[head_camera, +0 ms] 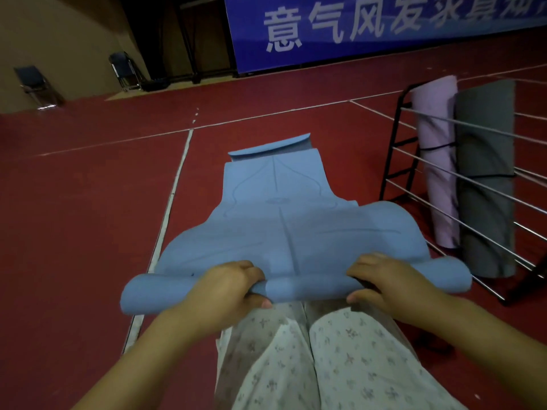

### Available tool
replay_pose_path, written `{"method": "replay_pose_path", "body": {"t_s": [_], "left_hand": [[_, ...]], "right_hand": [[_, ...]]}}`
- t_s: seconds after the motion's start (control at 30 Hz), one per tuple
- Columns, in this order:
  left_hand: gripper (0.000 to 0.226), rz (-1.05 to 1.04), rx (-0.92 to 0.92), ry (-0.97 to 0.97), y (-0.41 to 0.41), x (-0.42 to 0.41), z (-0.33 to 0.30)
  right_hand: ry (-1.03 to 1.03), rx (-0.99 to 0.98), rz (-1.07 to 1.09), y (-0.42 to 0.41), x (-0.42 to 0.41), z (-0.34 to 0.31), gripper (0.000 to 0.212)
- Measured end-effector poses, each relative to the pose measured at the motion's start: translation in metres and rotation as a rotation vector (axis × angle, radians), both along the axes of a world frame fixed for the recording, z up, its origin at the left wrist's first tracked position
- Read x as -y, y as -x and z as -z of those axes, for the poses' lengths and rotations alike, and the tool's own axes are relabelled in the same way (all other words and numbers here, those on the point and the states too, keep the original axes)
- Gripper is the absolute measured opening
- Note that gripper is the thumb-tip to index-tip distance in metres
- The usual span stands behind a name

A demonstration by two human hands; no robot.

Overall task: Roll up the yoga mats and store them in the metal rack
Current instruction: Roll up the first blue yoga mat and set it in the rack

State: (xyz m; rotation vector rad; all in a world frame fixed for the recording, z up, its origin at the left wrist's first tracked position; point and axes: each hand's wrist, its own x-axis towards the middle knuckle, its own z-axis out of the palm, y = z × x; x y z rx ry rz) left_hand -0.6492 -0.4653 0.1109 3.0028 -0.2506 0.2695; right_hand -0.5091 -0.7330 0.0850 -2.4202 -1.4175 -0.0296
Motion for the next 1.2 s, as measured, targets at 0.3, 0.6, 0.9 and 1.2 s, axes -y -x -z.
{"method": "replay_pose_path", "body": {"t_s": [0.3,0.6,0.9,1.2], "left_hand": [[0.026,-0.275,-0.229,0.465,-0.022,-0.012,0.0],[0.025,-0.427,-0.341,0.451,-0.052,-0.012,-0.003],[0.032,-0.434,-0.35,0.397,-0.066,-0.009,-0.009],[0.041,-0.14,0.133,0.043,-0.04,0.021,0.001]], "right_hand": [[0.125,-0.369,0.057,-0.042,-0.018,-0.013,0.024],[0.193,-0.561,0.127,-0.057,-0.035,-0.022,0.028],[0.106,-0.183,0.298,-0.025,-0.046,-0.023,0.036],[-0.218,0.32,0.206,0.027,-0.037,0.02,0.034]]}}
